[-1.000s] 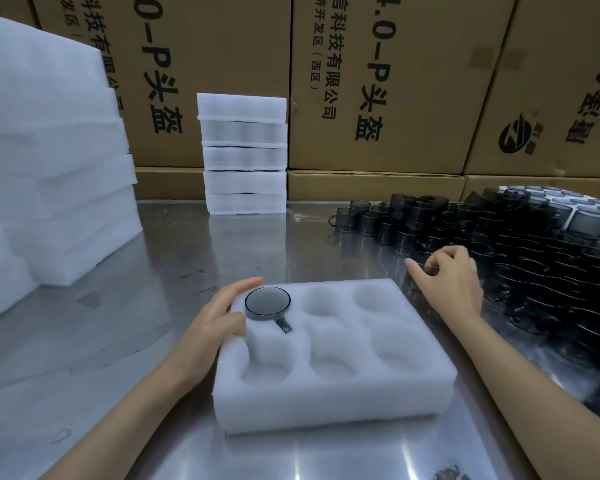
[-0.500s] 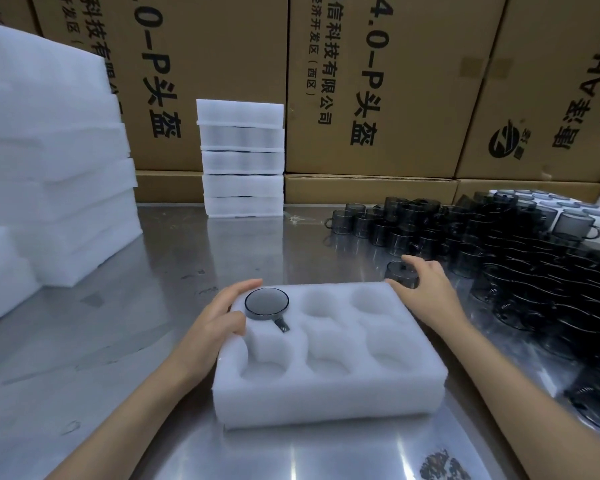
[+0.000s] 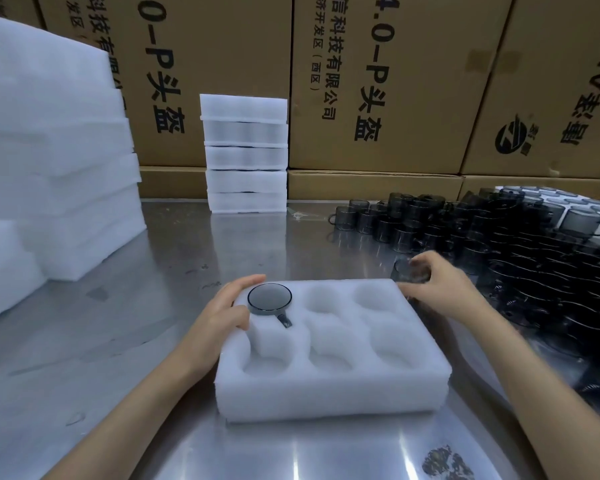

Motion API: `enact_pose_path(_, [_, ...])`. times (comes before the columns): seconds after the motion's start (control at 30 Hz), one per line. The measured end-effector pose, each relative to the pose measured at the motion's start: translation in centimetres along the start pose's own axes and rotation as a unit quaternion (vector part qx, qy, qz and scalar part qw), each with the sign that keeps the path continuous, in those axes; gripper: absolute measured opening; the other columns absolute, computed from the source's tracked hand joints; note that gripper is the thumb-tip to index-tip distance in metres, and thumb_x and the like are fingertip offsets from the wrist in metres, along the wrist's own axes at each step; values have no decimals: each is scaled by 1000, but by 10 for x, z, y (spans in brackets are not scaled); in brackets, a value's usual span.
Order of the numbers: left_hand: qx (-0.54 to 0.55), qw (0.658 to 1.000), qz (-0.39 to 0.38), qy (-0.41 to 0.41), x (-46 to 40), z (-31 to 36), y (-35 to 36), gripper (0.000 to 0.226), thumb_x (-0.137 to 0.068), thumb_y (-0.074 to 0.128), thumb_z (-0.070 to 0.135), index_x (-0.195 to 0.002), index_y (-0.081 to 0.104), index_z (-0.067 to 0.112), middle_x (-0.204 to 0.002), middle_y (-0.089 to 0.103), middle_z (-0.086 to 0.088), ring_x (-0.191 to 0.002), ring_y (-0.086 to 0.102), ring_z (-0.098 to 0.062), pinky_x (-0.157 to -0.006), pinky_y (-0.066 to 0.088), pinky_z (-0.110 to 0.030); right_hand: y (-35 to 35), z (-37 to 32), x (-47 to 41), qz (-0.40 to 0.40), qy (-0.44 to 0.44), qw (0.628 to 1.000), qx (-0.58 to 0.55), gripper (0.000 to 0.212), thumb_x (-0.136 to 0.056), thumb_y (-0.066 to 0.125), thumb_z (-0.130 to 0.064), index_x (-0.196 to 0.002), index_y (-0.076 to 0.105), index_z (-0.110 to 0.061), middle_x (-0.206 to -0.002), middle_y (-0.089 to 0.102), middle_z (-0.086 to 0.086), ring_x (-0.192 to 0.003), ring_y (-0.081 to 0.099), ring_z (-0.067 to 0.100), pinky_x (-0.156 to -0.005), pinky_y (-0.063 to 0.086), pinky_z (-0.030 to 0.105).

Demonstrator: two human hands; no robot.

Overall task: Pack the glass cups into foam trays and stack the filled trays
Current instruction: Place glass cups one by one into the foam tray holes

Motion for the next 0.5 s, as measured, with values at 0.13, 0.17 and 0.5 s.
enact_pose_path(0.13, [-1, 1000, 5, 0, 0, 0, 1, 67, -52, 44, 14, -115, 61, 30, -128, 56, 0, -124, 49, -22, -109, 34, -50, -13, -32, 15, 181, -36, 973, -136, 56, -71, 71, -57, -105, 42, -23, -95, 53, -16, -89, 54, 8, -66, 39, 24])
enact_pose_path(0.17, [-4, 1000, 7, 1, 0, 0, 1, 67, -52, 44, 14, -115, 61, 30, -128, 56, 0, -123, 49, -22, -109, 34, -50, -15, -43, 21, 197, -67, 963, -170, 54, -72, 70, -56, -105, 42, -24, -96, 53, -17, -89, 53, 0, -65, 38, 17])
enact_pose_path(0.5, [-8, 1000, 12, 4, -2, 0, 2, 68, -51, 44, 13, -115, 61, 29, -128, 55, -3, -123, 49, -23, -108, 35, -51, 23, -135, 74, 27, -197, 980, -2, 39, -73, 57, -65, -92, 44, -34, -91, 49, -13, -85, 53, 12, -65, 41, 27])
Point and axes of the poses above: each hand's wrist, its own x-axis away from the middle knuckle, its own y-axis out of the palm, z = x × y, the point moved 2 cm from there along -x, towards the middle knuckle
